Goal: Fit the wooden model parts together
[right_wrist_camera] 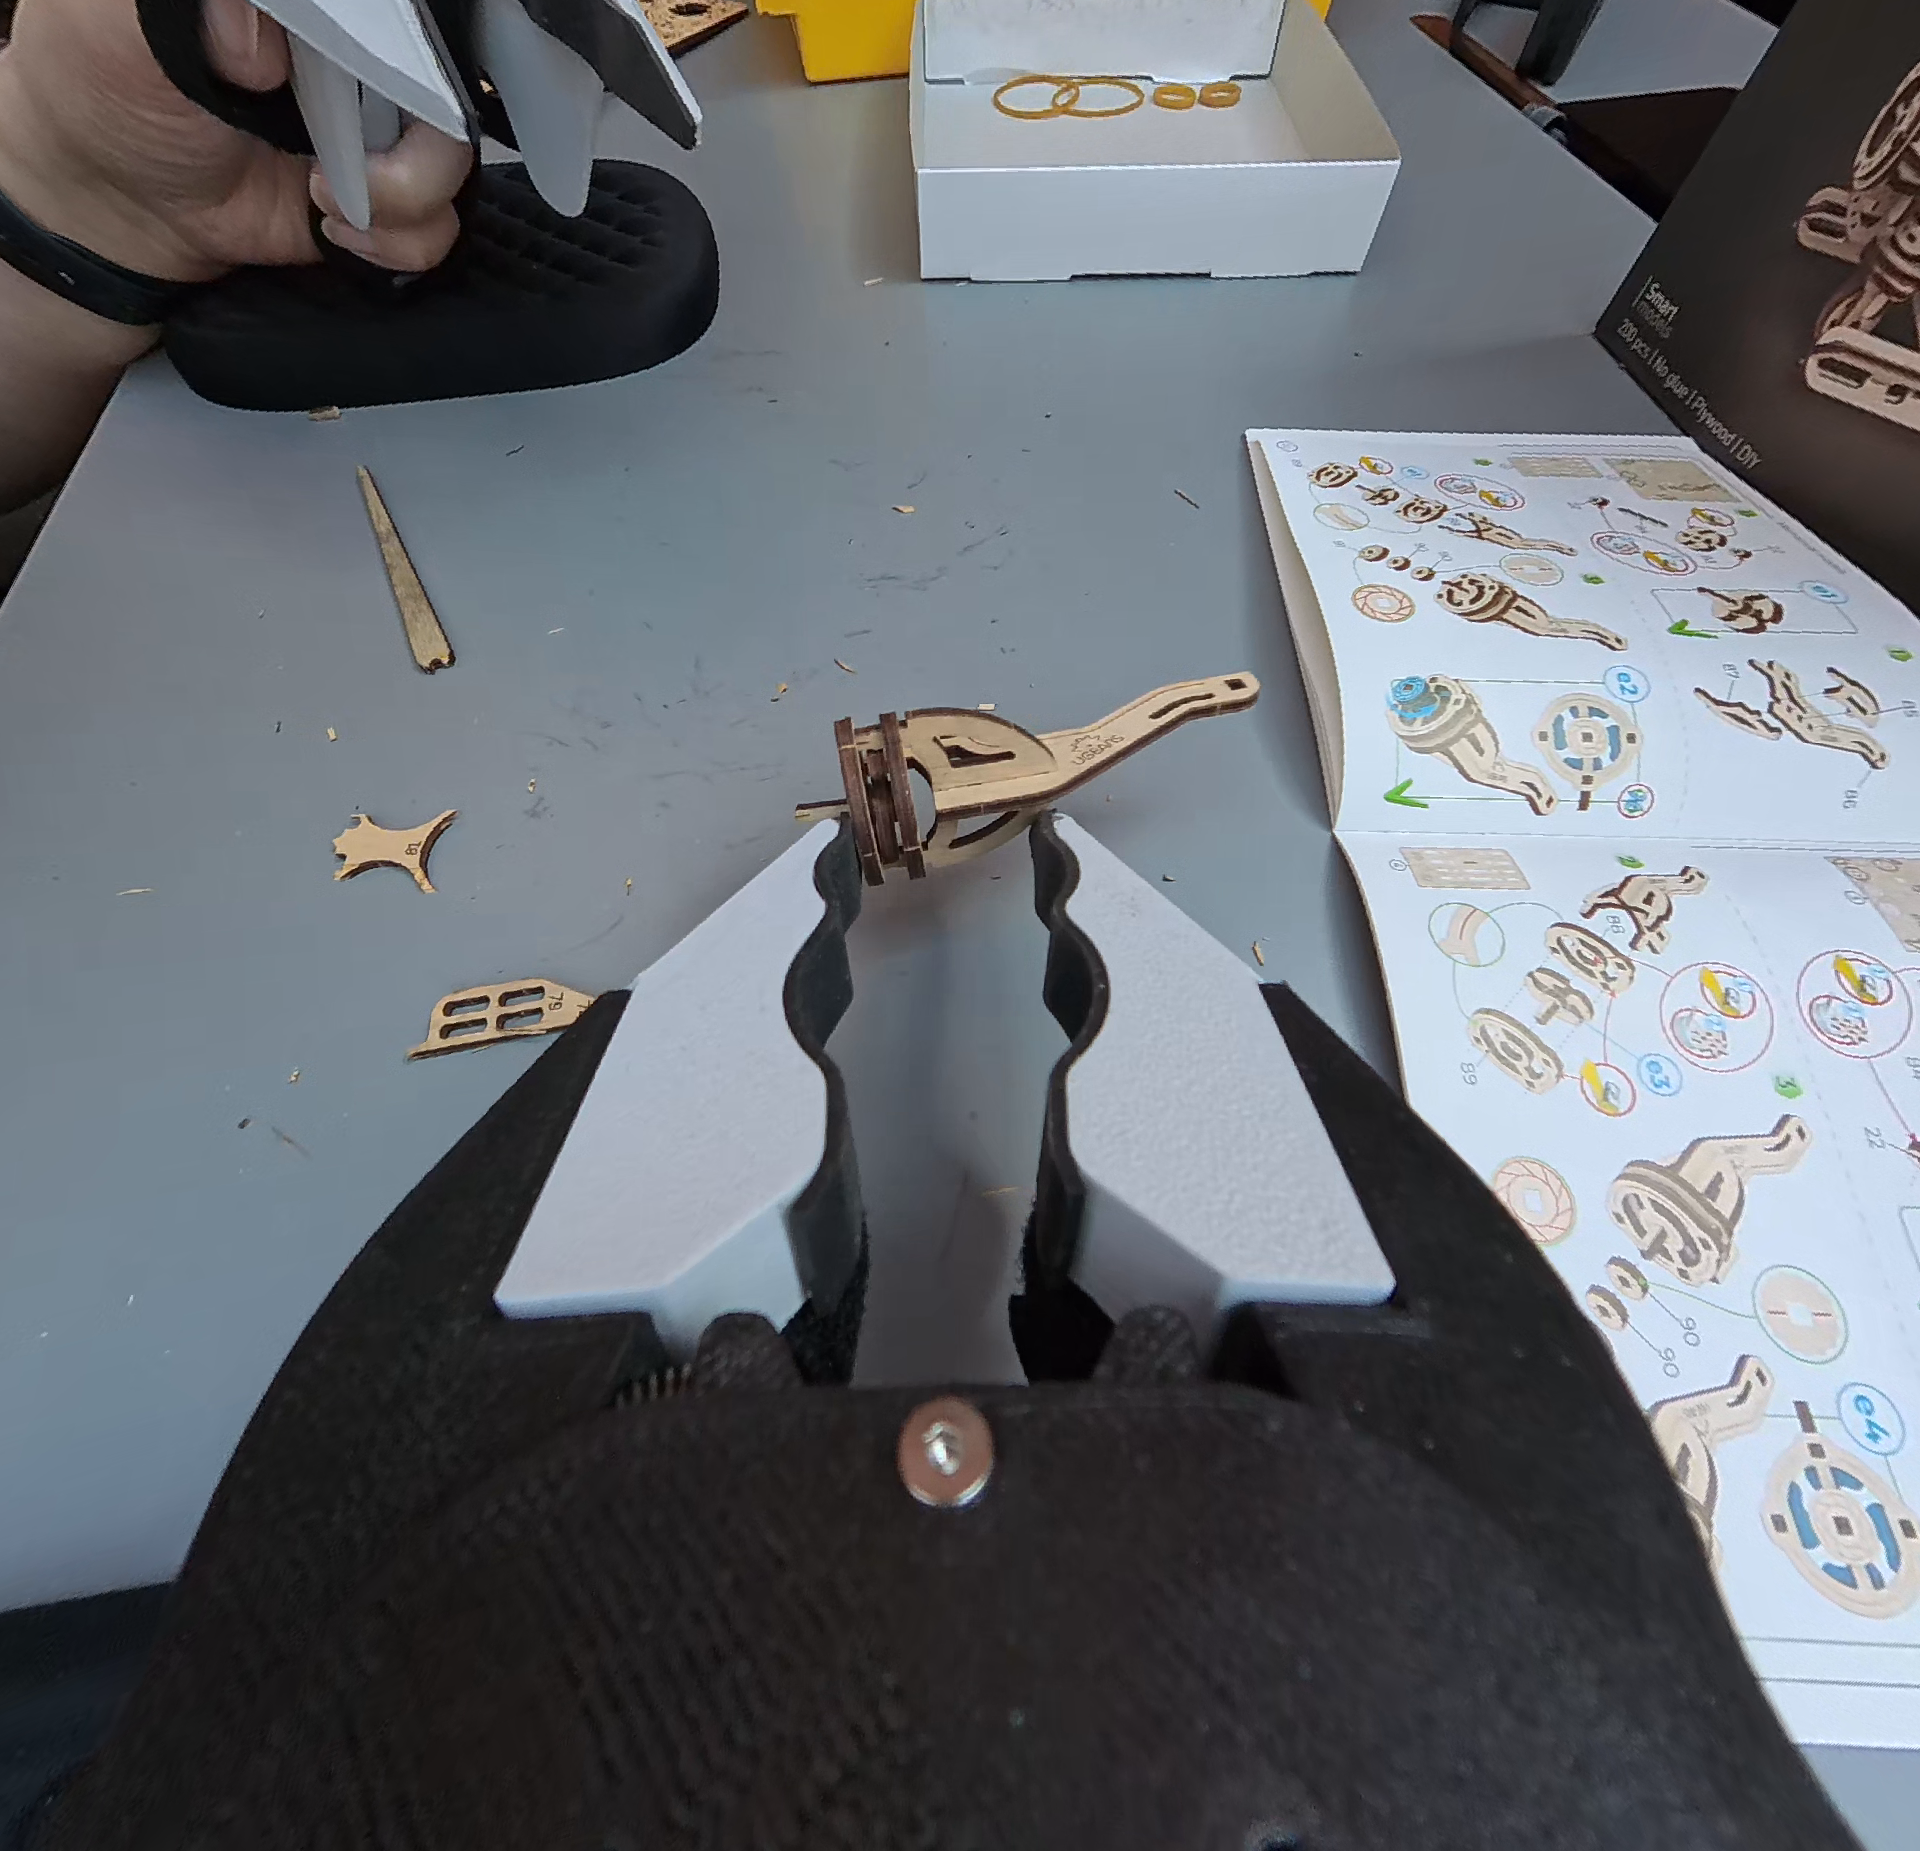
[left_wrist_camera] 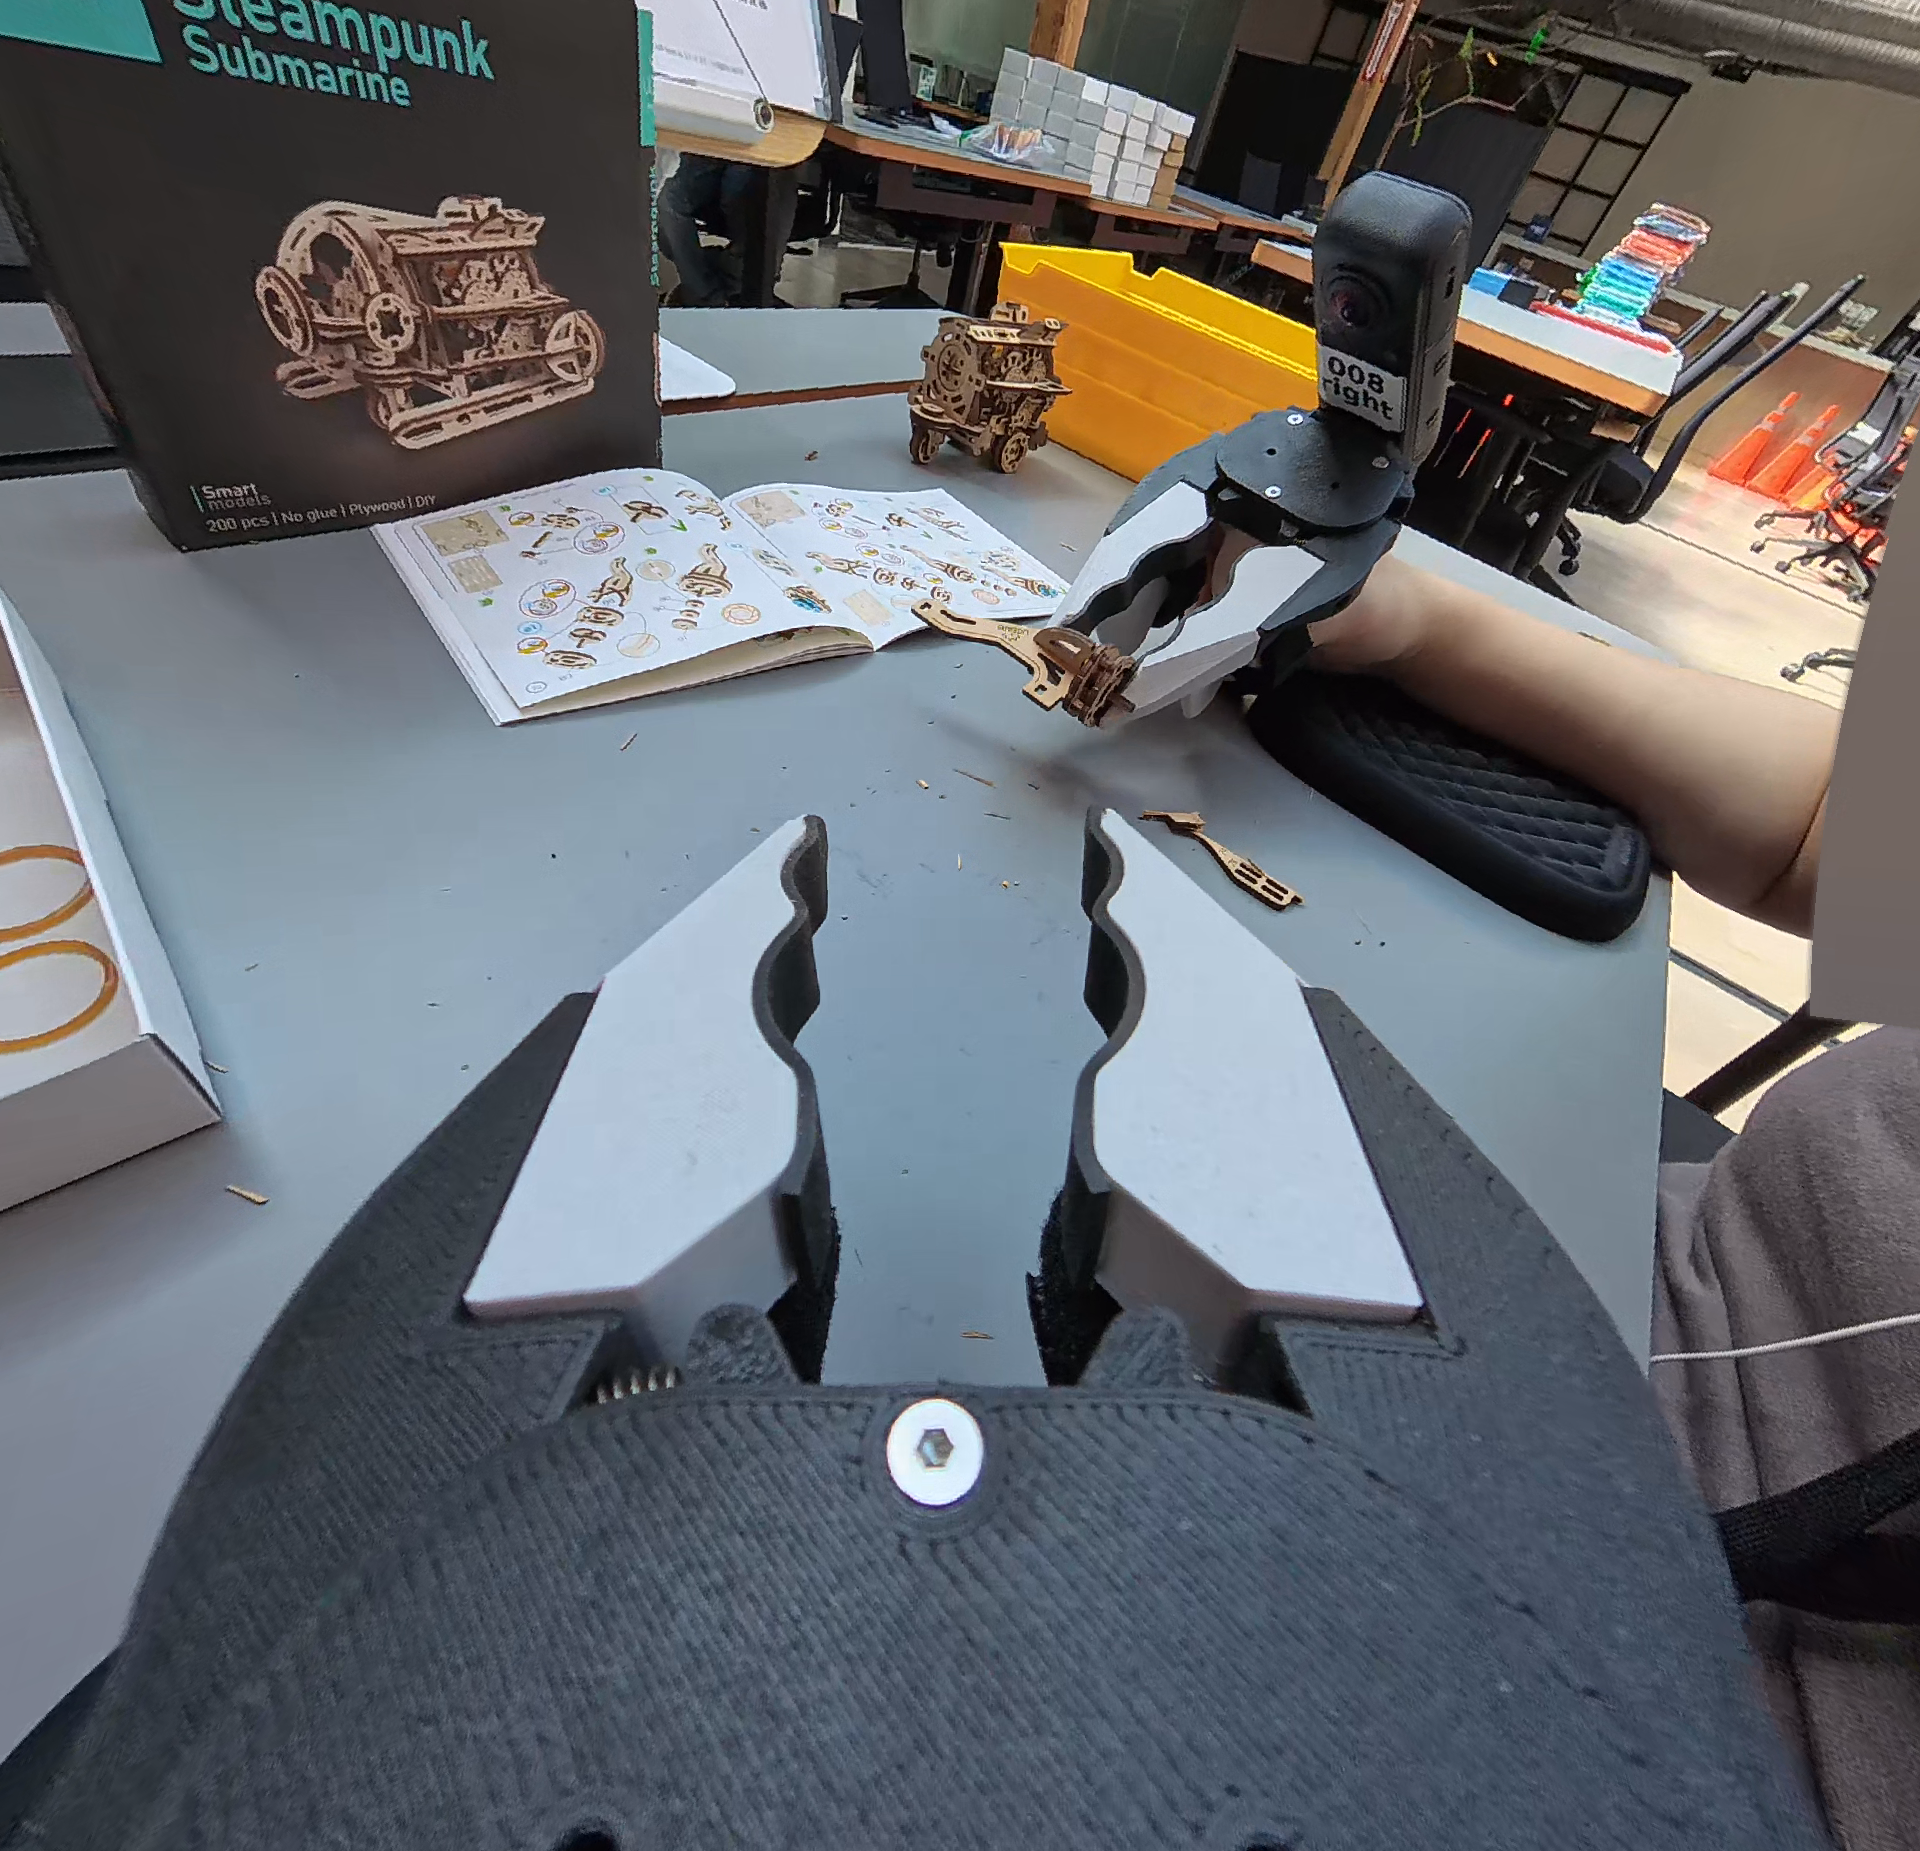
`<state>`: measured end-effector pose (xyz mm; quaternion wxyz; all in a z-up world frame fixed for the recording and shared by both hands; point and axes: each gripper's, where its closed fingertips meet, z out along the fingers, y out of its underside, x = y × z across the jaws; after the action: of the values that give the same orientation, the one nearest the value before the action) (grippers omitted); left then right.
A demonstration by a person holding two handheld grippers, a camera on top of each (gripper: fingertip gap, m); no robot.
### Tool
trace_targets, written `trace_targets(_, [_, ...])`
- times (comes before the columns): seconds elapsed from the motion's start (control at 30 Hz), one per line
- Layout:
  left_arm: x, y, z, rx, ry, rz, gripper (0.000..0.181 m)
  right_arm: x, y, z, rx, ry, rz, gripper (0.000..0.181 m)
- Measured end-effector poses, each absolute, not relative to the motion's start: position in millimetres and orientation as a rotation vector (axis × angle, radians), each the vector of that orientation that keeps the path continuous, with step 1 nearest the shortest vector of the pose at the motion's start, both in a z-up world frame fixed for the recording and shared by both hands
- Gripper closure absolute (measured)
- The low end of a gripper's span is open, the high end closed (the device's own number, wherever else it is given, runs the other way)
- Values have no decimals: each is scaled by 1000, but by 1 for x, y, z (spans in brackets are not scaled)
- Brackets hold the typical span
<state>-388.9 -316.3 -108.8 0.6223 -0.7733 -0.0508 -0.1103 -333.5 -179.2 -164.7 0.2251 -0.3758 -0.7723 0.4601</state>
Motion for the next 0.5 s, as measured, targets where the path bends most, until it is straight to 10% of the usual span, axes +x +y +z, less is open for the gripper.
trace_targets(0.5, [-396,-322,-85,-1706,-116,-233,129,-333,-177,-154,-1036,-2069,1370,149])
